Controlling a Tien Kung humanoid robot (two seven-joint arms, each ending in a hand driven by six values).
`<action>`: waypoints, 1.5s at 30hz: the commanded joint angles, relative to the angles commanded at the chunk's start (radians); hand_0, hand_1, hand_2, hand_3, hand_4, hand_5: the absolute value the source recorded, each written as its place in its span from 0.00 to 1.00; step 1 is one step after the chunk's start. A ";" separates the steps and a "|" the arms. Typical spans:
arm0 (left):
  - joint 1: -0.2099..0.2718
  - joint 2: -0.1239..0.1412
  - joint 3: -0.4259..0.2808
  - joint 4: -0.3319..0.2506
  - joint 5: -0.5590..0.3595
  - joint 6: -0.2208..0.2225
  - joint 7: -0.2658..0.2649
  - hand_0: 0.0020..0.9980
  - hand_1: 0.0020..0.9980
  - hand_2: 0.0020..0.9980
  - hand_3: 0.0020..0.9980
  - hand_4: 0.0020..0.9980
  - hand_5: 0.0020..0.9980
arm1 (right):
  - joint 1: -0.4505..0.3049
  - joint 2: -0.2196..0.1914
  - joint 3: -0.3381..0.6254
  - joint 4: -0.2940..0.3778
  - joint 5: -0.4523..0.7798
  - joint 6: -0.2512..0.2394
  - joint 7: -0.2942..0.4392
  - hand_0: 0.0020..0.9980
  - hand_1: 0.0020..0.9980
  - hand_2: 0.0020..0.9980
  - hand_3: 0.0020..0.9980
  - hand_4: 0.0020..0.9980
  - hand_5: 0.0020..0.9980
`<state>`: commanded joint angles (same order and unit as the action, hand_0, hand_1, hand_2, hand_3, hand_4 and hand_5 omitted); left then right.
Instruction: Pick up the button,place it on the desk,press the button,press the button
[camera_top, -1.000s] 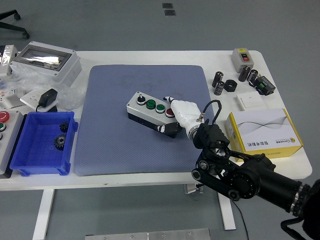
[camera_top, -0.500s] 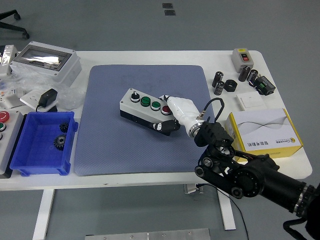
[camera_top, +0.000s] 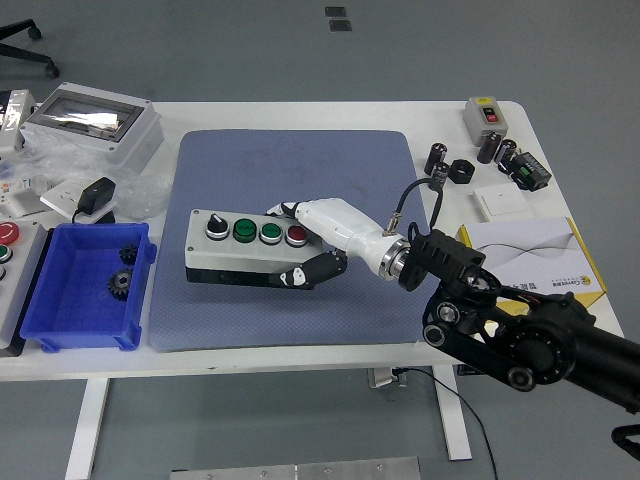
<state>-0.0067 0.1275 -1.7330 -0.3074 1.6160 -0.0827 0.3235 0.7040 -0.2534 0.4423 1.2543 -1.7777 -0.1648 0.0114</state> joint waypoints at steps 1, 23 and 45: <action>-0.001 -0.001 -0.001 0.000 0.001 0.000 0.000 0.48 0.45 0.46 0.64 0.00 0.00 | 0.004 0.002 -0.012 -0.018 -0.012 -0.005 0.011 0.08 0.22 0.25 0.21 0.00 0.00; -0.007 -0.002 -0.010 -0.002 0.009 -0.018 0.005 0.48 0.45 0.46 0.64 0.00 0.00 | -0.035 0.047 0.009 -0.153 -0.133 -0.010 -0.034 0.11 0.23 0.25 0.22 0.00 0.00; -0.008 0.003 -0.014 -0.004 0.002 -0.023 -0.015 0.47 0.44 0.46 0.66 0.00 0.00 | -0.043 0.035 0.047 -0.124 -0.142 0.070 -0.063 0.85 0.78 0.77 0.86 0.61 0.17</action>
<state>-0.0147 0.1308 -1.7471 -0.3116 1.6177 -0.1059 0.3089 0.6608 -0.2188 0.4895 1.1306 -1.9201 -0.0947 -0.0521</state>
